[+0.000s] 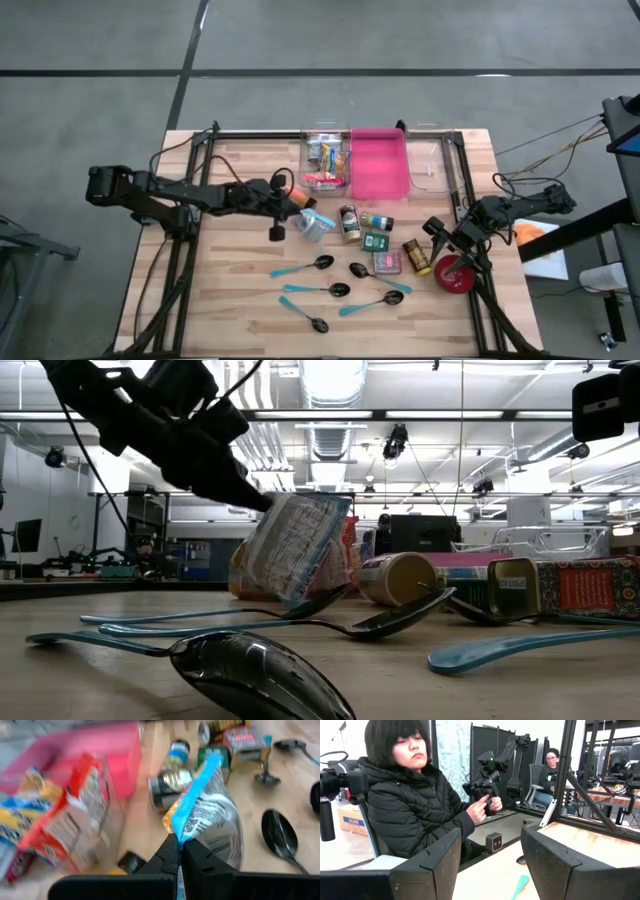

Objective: Pick & Place Food Item
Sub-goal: Put the light blue noodle pack into the left transparent bin

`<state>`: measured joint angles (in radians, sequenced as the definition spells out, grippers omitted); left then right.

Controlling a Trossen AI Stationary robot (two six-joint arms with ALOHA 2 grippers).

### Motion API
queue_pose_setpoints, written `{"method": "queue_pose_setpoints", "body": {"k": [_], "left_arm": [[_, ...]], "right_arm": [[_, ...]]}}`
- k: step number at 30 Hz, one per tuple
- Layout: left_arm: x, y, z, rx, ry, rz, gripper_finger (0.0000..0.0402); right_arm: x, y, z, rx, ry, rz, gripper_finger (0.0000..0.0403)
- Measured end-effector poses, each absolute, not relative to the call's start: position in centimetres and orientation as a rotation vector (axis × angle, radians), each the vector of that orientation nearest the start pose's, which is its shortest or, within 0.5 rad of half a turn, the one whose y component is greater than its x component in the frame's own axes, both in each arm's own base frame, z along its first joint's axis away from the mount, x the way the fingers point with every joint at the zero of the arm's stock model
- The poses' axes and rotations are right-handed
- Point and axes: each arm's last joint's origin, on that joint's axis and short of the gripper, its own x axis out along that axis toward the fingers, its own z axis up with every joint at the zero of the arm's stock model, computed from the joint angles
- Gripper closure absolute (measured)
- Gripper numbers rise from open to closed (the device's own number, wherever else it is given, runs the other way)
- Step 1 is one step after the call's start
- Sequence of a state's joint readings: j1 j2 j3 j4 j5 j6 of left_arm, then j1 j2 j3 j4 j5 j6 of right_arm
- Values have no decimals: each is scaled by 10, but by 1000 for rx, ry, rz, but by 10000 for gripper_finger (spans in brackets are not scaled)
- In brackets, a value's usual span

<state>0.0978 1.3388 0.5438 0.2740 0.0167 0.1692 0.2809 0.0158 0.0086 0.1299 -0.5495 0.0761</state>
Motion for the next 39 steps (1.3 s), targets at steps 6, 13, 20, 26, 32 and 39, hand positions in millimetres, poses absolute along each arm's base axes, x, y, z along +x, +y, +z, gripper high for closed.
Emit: {"method": "queue_pose_setpoints", "body": {"k": [6, 13, 20, 26, 32, 39], "left_arm": [[260, 25, 185, 181, 457, 32, 401], [264, 22, 195, 222, 352, 25, 401], [268, 16, 209, 272, 204, 15, 401], [269, 16, 220, 277, 92, 30, 401], [271, 19, 240, 293, 20, 132, 401], [286, 28, 277, 352, 80, 298, 401]], "right_arm": [[85, 40, 177, 56, -93, 834, 197], [85, 40, 177, 54, -94, 833, 197], [85, 40, 177, 55, -94, 834, 197], [85, 40, 177, 54, -94, 833, 197], [85, 40, 177, 55, -93, 833, 197], [85, 40, 177, 55, -93, 833, 197]]}}
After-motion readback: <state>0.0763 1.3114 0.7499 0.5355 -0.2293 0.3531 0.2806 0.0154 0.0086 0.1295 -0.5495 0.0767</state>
